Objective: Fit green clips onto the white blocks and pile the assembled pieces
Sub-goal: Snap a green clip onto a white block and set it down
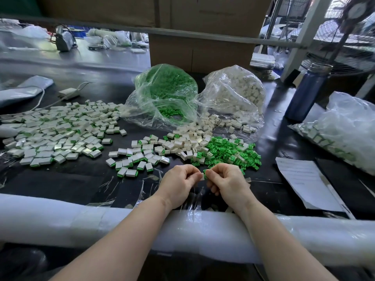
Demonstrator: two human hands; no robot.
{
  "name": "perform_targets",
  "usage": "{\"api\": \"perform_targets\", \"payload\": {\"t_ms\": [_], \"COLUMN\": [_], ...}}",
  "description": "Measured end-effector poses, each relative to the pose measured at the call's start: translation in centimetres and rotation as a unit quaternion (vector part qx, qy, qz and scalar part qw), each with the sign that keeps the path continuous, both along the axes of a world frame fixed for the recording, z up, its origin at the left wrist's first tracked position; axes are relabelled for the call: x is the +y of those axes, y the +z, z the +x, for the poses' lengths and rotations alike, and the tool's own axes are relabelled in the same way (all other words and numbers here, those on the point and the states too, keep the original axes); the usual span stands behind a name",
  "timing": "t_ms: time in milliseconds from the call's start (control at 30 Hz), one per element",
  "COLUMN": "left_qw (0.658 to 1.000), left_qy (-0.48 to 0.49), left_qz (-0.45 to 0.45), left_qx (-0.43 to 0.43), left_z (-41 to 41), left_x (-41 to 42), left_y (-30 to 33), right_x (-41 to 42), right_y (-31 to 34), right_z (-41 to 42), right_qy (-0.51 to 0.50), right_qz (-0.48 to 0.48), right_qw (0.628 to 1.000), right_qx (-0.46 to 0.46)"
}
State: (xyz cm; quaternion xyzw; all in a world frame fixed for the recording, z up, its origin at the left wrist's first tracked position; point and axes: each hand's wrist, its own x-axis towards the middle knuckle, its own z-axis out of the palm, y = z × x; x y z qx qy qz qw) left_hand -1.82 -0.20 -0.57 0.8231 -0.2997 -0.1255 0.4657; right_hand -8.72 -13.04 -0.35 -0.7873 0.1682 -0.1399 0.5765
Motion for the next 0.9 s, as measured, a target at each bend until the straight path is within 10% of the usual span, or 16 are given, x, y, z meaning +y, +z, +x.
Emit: {"api": "perform_targets", "payload": {"t_ms": [900], "left_qw": [0.999], "left_qy": [-0.002], "left_qz": [-0.031], "left_qx": [0.008], "left_z": [-0.04], "left_x": [-0.07], "left_y": [-0.07], "right_x": [-0.4], "right_y": [0.35], "right_z": [-0.51], "right_qy": [0.009], "right_qz": [0.083], "right_qw": [0.995], "right_qx": [-0.056]}}
